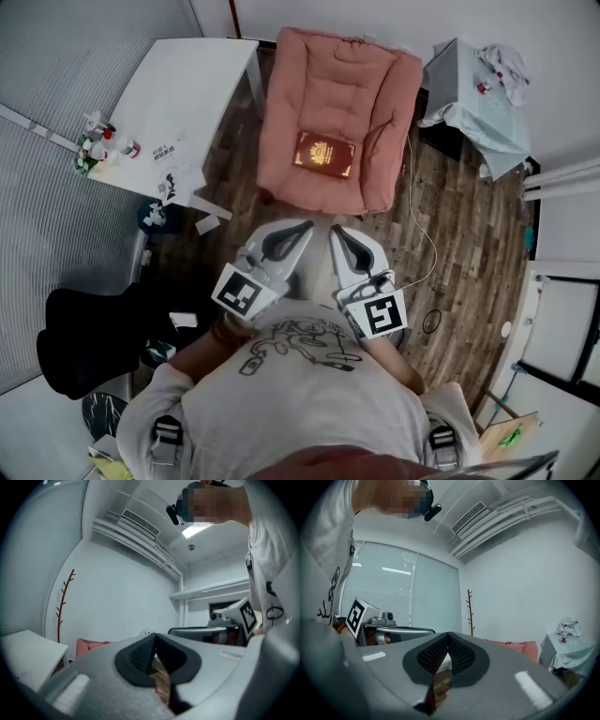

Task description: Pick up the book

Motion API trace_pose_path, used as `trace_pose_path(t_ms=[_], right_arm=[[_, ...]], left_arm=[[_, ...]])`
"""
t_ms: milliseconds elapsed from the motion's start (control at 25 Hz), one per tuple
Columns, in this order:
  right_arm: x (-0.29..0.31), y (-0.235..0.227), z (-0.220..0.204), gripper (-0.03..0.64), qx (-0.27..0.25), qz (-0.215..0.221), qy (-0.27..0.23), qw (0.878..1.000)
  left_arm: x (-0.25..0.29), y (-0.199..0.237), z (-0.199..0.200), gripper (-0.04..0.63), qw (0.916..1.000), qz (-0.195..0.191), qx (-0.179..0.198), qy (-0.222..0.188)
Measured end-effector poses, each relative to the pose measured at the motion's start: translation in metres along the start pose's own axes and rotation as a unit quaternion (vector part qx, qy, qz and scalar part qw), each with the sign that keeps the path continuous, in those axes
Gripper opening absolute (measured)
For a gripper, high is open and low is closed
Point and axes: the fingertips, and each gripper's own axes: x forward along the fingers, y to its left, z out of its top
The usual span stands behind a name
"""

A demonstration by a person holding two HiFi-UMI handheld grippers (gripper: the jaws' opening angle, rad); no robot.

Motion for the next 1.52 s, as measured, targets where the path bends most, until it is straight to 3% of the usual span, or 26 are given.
trace_pose_path(t_ms=[240, 640, 1160, 1520], right_arm=[[0.062, -0.011, 0.005, 0.005, -0.008, 0.000, 0.002, 1.000], [0.125, -0.034, 0.003, 0.005, -0.006, -0.013, 0.009, 1.000], [0.140, -0.084, -0.010, 0.005, 0.008, -0.033, 0.020, 0.999], [0.145, -0.162, -0.007, 0.005, 0.017, -0.039, 0.018, 0.999]], left_arm=[[0.013, 0.063, 0.008, 0.002, 1.0000, -0.003, 0.000, 0.001], [0.037, 0.127, 0.009, 0.002, 0.9998, -0.020, -0.005, 0.007], [0.083, 0.147, -0.007, 0.002, 0.9992, -0.032, -0.016, 0.019], [0.157, 0.152, -0.003, 0.002, 0.9991, -0.031, -0.010, 0.026]])
